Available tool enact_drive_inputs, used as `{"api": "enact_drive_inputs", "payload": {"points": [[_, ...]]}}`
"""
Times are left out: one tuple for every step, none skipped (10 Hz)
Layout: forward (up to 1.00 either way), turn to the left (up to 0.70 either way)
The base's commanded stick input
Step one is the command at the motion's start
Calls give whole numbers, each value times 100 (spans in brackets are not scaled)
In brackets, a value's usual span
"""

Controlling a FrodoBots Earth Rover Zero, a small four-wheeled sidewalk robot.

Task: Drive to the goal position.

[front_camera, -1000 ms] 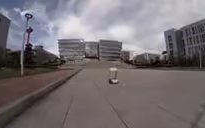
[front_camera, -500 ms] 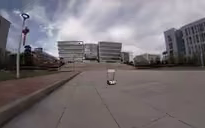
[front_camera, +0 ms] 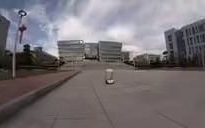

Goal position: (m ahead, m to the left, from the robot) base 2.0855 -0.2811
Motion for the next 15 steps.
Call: {"api": "enact_drive_inputs", "payload": {"points": [[70,0],[70,0],[70,0],[70,0],[70,0],[70,9],[70,18],[70,27],[70,32],[70,0],[70,0],[70,0],[70,0],[70,0],[70,0]]}}
